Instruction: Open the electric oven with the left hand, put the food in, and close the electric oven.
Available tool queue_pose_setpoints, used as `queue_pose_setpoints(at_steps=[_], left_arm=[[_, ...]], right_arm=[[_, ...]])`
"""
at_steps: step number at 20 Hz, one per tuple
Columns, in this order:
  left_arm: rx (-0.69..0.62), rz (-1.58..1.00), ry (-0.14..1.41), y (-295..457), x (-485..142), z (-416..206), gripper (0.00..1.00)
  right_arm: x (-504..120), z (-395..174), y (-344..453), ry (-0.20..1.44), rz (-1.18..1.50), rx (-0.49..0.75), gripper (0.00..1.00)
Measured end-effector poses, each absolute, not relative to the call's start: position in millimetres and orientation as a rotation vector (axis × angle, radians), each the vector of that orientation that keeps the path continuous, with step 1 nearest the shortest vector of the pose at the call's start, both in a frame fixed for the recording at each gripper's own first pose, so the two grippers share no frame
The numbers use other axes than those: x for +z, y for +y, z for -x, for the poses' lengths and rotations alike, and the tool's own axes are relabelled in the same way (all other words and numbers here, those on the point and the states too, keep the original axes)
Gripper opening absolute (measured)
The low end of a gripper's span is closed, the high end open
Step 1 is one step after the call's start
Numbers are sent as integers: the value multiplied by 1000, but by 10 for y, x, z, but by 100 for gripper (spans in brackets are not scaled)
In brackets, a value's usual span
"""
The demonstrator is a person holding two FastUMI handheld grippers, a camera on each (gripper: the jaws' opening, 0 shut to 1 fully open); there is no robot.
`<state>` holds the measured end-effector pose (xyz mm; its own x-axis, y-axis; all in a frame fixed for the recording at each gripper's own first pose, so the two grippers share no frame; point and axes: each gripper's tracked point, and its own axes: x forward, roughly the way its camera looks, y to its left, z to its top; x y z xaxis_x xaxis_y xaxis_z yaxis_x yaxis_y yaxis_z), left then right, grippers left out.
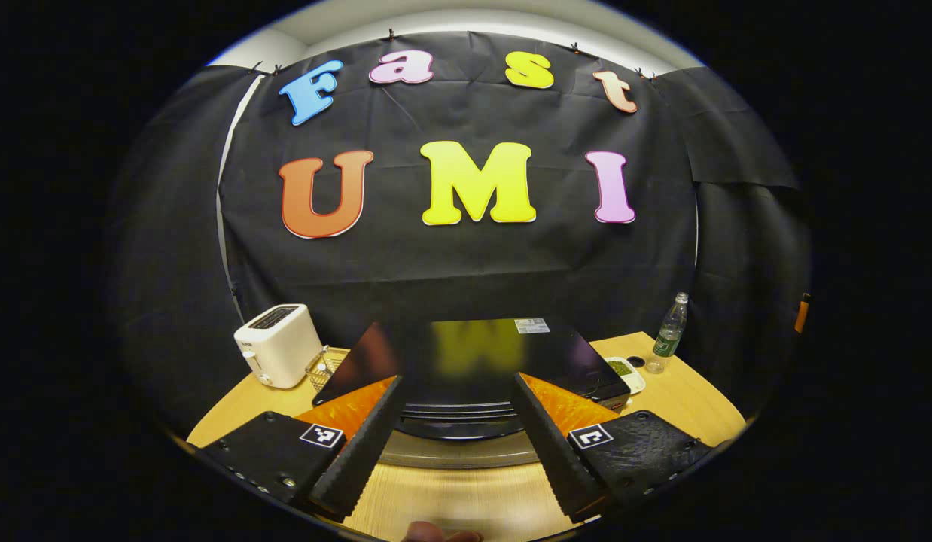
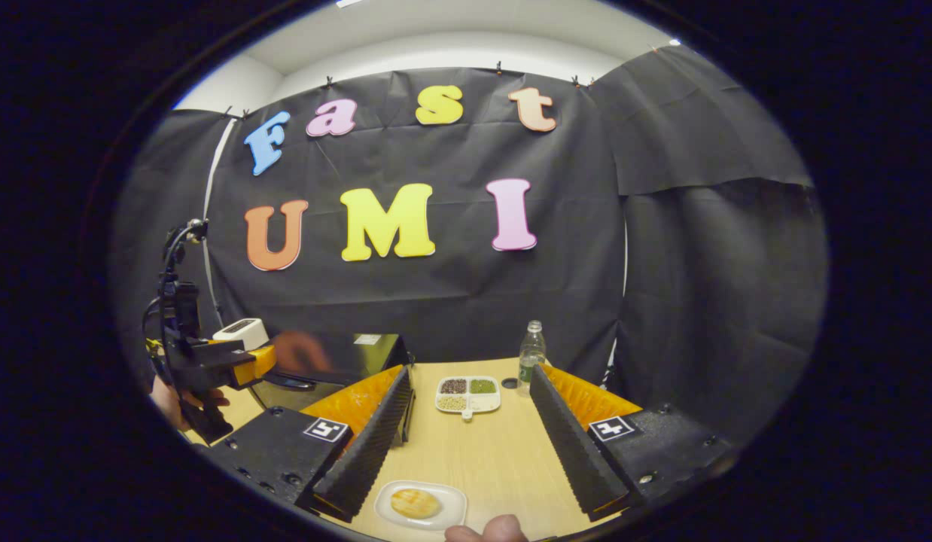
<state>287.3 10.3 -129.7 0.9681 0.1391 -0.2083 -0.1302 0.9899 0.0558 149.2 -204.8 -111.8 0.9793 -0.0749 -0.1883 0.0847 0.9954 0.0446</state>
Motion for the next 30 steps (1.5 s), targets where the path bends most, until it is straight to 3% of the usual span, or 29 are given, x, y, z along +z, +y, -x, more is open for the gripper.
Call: queue_pose_setpoints(at_steps=[4,5,6,7,8,13,14,15,30], left_arm=[[153,-38,288,172,-1579,-3080,94],[160,-42,299,193,-1627,-3094,84],[166,-45,312,212,-1672,-3099,84],[169,-36,320,227,-1719,-3097,94],[174,-24,301,246,-1688,-3109,96],[159,-10,340,223,-1824,-2956,97],[151,-9,328,220,-1760,-2890,88],[147,-1,349,204,-1805,-2817,98],[87,30,521,61,-2474,-1690,96]], right_arm=[[-1227,-1568,-2108,231,-68,-92,99],[-1247,-1557,-2115,235,-75,-96,99],[-1265,-1543,-2114,242,-83,-99,99],[-1295,-1527,-2116,249,-92,-98,99],[-1308,-1504,-2114,254,-105,-101,100],[-1298,-1384,-2109,259,-131,-125,98],[-1296,-1359,-2090,257,-133,-127,98],[-1290,-1331,-2059,258,-136,-126,97],[-1356,-619,-1803,310,-111,-179,97]])
